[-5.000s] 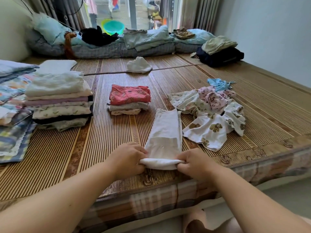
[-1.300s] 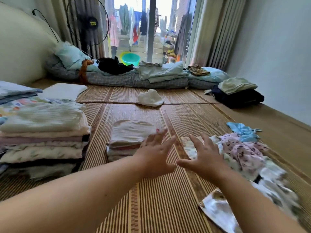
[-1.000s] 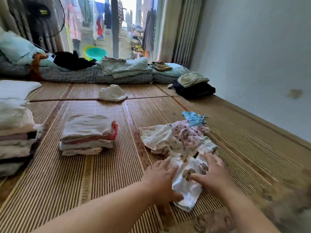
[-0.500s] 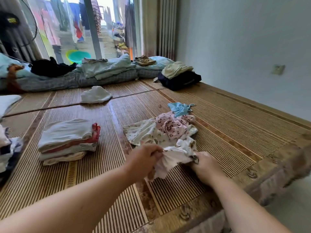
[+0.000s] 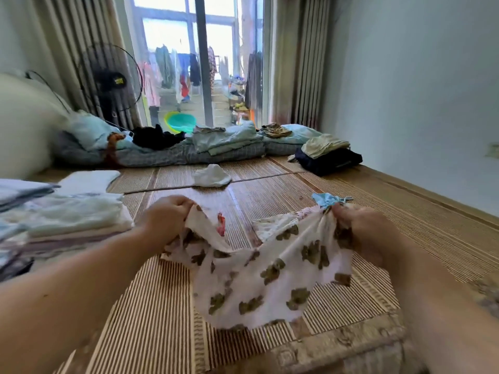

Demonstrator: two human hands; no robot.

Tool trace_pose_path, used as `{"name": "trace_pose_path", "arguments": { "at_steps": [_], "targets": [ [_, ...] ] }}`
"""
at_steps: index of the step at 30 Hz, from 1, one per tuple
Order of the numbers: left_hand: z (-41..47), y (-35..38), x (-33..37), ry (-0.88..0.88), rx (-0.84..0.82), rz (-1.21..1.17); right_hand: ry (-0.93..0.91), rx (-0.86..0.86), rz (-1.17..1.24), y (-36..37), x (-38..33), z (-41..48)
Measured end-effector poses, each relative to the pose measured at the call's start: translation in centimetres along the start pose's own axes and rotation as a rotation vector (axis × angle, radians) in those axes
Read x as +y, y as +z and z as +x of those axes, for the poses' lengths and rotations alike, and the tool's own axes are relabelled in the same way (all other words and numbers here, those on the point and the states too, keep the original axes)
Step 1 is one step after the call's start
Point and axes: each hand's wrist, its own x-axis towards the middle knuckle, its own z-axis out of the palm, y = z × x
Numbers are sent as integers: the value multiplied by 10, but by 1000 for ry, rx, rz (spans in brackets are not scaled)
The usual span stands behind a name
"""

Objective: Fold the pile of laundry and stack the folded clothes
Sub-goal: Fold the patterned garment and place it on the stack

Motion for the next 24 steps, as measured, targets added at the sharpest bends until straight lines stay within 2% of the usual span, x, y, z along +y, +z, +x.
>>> {"name": "trace_pose_path", "arguments": {
  "at_steps": [2, 6, 11, 15, 17, 21, 22, 24],
  "targets": [
    [-1, -24, -3, -17, 35, -3, -80, 52, -71, 5, -23, -9],
    [-12, -65, -3, -45, 32, -81, -142, -22, 23, 24, -59, -33],
    [-20, -84, 29, 29, 9, -121, -274, -87, -209, 62, -87, -51],
    [-32, -76, 71, 116, -109, -140, -298, -341, -277, 109, -113, -82],
    [-37, -70, 88, 132, -175, -209, -303, -410, -307, 127, -125, -95],
    [-52, -76, 82, 224, -95, -543, -396, -277, -308, 142, -144, -103],
    [-59, -79, 70, 260, -135, -607, -388, -284, -262, 142, -150, -106],
    [-73, -78, 30, 274, -372, -599, -363, -325, -118, 139, -162, -110]
  ]
}}
